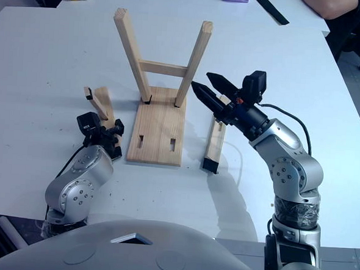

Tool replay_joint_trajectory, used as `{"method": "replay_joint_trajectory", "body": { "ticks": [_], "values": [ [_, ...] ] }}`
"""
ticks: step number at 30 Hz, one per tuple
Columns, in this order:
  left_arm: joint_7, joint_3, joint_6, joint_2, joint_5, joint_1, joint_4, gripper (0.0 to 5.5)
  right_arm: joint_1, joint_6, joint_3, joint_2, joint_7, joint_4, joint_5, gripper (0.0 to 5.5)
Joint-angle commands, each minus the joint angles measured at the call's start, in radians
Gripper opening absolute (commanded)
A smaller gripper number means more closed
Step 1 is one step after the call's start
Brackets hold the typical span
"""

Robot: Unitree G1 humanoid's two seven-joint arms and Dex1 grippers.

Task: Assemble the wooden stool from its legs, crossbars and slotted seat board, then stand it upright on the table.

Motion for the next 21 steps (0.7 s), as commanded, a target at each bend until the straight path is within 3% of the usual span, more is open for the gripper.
{"method": "replay_joint_trajectory", "body": {
  "ticks": [1,11,14,21],
  "values": [
    [-0.046,0.023,-0.013,-0.007,0.054,-0.006,0.053,4.08,-0.015,-0.012,0.003,0.009,0.007,0.009,-0.02,3.21],
    [-0.263,0.127,-0.044,0.086,0.117,-0.114,0.32,4.08,-0.022,-0.05,0.033,0.076,-0.006,0.009,-0.056,3.21],
    [-0.345,0.126,-0.038,0.148,0.134,-0.117,0.344,3.79,-0.011,-0.059,0.036,0.094,-0.014,-0.001,-0.062,3.21],
    [-0.511,0.137,0.053,0.33,0.162,-0.163,0.389,2.51,0.04,-0.09,0.05,0.148,-0.058,-0.044,-0.082,3.21]
  ]
}}
